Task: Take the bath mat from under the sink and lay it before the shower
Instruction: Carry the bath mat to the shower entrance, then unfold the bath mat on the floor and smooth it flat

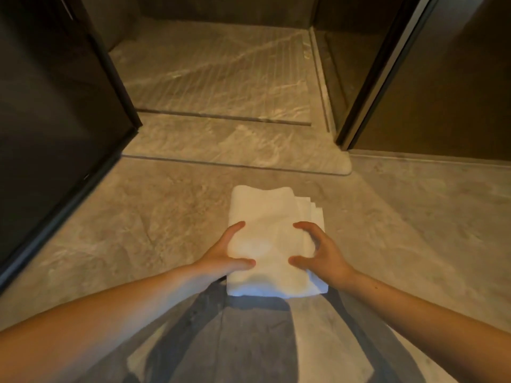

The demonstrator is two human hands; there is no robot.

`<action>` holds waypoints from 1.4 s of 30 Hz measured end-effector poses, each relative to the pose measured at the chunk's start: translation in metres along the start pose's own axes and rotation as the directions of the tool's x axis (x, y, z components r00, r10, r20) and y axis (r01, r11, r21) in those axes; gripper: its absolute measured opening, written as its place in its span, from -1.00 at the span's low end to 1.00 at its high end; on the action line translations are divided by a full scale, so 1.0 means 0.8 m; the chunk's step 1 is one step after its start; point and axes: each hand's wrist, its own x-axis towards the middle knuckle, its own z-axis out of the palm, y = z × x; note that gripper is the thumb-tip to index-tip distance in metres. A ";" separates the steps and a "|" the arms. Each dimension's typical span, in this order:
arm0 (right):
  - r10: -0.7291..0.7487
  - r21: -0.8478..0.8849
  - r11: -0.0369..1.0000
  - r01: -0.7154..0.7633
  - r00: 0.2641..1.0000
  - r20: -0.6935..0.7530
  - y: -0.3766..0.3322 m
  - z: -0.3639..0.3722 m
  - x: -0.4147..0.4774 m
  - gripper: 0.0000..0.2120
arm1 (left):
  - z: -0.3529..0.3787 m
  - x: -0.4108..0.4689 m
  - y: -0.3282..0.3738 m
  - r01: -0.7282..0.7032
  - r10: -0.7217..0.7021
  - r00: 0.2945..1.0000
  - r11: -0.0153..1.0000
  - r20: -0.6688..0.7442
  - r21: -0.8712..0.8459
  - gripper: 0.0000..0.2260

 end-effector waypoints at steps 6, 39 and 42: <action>0.186 0.059 0.979 -0.193 0.976 0.113 0.020 0.007 -0.040 -0.34 | -0.004 -0.012 -0.011 0.056 -0.072 0.992 0.987 0.104 0.151 -0.21; -0.089 -0.761 0.643 0.088 0.995 0.040 0.013 0.074 -0.021 -0.39 | 0.046 0.006 -0.034 -0.278 0.483 0.861 0.179 0.162 0.944 -0.40; -0.093 -0.755 0.649 0.094 0.995 0.044 0.015 0.075 -0.020 -0.38 | 0.046 0.006 -0.035 -0.289 0.499 0.852 0.194 0.160 0.937 -0.39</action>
